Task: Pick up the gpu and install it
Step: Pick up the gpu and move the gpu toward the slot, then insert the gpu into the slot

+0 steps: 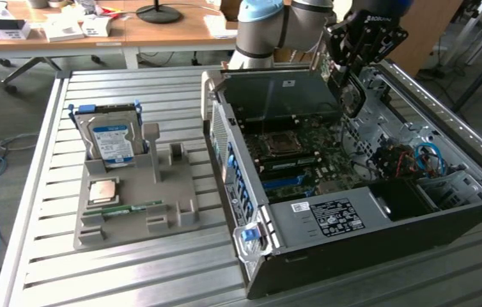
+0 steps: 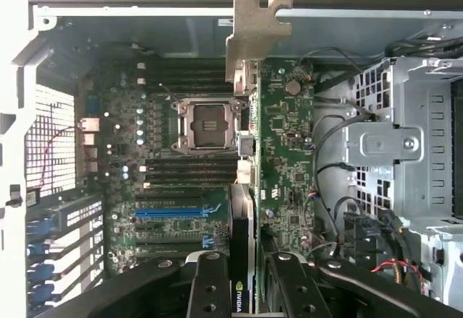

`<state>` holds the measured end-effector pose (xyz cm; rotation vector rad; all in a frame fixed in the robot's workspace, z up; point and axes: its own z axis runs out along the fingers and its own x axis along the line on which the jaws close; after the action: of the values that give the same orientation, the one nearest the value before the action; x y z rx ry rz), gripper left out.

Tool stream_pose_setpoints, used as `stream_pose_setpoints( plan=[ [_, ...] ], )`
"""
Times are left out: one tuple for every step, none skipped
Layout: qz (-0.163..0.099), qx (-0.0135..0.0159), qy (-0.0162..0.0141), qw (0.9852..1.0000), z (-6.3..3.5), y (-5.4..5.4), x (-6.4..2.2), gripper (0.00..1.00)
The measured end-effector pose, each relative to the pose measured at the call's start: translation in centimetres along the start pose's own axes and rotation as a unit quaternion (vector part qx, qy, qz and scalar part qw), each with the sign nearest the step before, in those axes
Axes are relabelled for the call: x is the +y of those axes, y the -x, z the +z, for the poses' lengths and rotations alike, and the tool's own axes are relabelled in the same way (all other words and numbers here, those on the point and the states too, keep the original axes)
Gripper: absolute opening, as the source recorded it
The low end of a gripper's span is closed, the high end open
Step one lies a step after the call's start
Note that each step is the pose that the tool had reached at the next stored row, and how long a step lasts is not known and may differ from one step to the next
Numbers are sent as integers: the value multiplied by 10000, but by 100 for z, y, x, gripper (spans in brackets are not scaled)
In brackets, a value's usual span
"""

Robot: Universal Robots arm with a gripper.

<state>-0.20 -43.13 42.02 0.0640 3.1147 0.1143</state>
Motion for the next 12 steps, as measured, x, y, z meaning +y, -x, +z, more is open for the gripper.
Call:
stream_pose_setpoints(
  plan=[
    [-1, 0, 0, 10000, 1, 20, 1, 26],
    [0, 0, 0, 10000, 1, 38, 2, 26],
    [0, 0, 0, 10000, 2, 56, 2, 26],
    [-1, 0, -1, 10000, 2, 73, 3, 26],
    [-1, 0, -1, 10000, 3, 87, 4, 26],
    [-1, 0, 0, 10000, 3, 94, 4, 26],
    [-1, 0, -1, 10000, 3, 95, 4, 26],
    [0, 0, 0, 10000, 4, 95, 4, 26],
    [-1, 0, 0, 10000, 4, 95, 4, 26],
    [-1, 0, 0, 10000, 4, 95, 4, 26],
    [-3, 0, 0, 10000, 4, 95, 4, 26],
    [-7, 1, 0, 10000, 4, 95, 4, 26]
  ],
)
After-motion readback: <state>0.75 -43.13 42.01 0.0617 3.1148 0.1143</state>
